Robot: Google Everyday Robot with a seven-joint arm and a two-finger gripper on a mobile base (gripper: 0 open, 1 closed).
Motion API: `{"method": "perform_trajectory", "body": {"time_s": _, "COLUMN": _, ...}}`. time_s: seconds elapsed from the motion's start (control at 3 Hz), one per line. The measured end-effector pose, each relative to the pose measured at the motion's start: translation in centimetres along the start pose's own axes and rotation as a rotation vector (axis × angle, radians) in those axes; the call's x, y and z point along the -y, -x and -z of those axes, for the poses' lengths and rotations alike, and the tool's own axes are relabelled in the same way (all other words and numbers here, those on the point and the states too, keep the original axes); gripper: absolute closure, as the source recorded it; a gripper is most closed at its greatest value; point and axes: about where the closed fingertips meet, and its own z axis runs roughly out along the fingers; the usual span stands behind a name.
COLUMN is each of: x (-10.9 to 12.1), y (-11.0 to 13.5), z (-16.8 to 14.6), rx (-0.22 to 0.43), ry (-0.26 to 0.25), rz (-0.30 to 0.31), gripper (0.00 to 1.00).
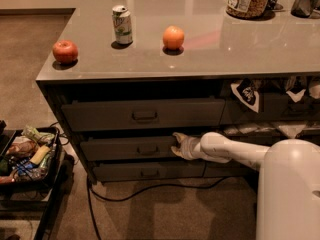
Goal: Open middle drawer
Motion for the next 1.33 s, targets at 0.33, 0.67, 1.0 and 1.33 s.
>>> {"method": "perform_trajectory", "body": {"time_s": 0.33, "x": -0.24, "y": 0.14, "z": 0.04, "rx": 0.01, "ry": 0.013, "rz": 0.001, "gripper": 0.79}}
{"method": "perform_trajectory", "body": {"time_s": 0.67, "x": -0.19, "y": 0.27, "z": 0.2, "rx": 0.017, "ry": 0.019, "rz": 0.001, "gripper": 0.8}}
{"method": "perform_trajectory", "body": {"time_s": 1.0, "x": -0.32, "y": 0.49, "z": 0.41, "rx": 0.027, "ry": 0.028, "rz": -0.006, "gripper": 0.79}}
{"method": "perform_trajectory", "body": {"time_s": 1.33, "x": -0.78, "y": 0.96, "z": 0.87, "rx": 0.043, "ry": 0.042, "rz": -0.019, "gripper": 0.79}}
